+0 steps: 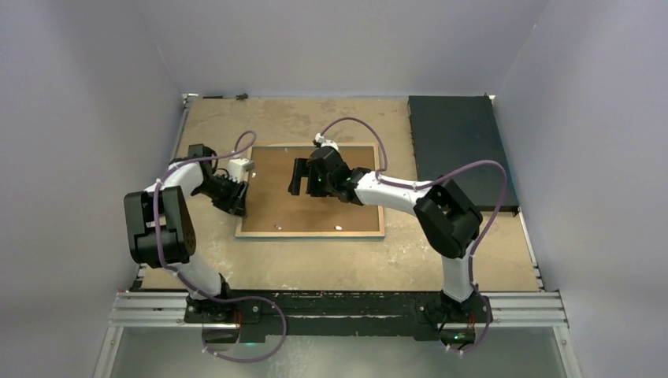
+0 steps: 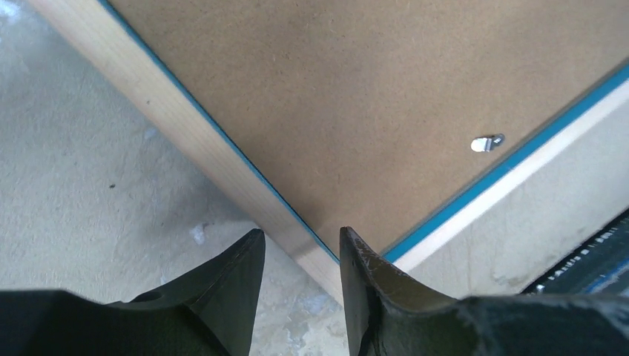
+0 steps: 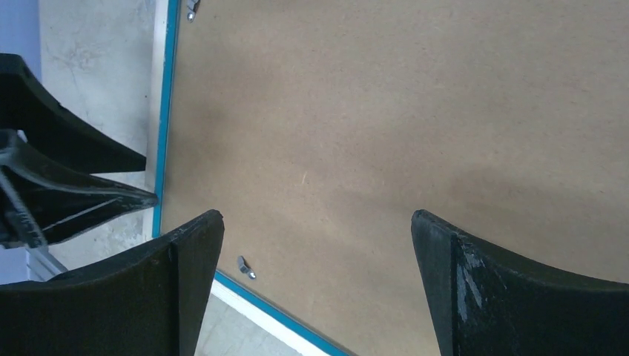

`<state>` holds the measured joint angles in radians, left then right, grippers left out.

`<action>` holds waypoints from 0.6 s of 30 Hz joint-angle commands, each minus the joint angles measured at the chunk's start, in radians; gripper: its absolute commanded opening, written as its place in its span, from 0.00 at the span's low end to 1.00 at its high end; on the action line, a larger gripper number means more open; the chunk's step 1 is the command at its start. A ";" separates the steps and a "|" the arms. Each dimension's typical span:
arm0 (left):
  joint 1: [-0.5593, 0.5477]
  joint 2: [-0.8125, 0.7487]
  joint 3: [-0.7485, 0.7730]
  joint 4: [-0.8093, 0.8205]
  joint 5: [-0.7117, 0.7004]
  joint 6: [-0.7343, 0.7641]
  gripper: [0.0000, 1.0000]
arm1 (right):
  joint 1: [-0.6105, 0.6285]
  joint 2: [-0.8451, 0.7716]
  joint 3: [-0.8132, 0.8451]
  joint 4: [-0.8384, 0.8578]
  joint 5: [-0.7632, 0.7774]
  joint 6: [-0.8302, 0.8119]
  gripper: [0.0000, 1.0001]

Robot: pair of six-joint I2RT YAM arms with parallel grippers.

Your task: Put the photo into the frame

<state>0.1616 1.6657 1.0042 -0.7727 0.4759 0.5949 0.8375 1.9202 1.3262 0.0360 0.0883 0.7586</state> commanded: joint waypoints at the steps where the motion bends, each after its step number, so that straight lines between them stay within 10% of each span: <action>1: 0.077 0.003 0.125 -0.094 0.150 0.039 0.40 | 0.002 -0.004 0.080 0.044 -0.051 0.007 0.99; 18: 0.085 0.355 0.435 0.168 0.227 -0.336 0.43 | 0.043 -0.015 0.021 0.098 -0.103 0.026 0.97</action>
<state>0.2573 1.9957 1.4044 -0.6548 0.6647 0.3321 0.8783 1.9503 1.3575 0.0914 0.0124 0.7719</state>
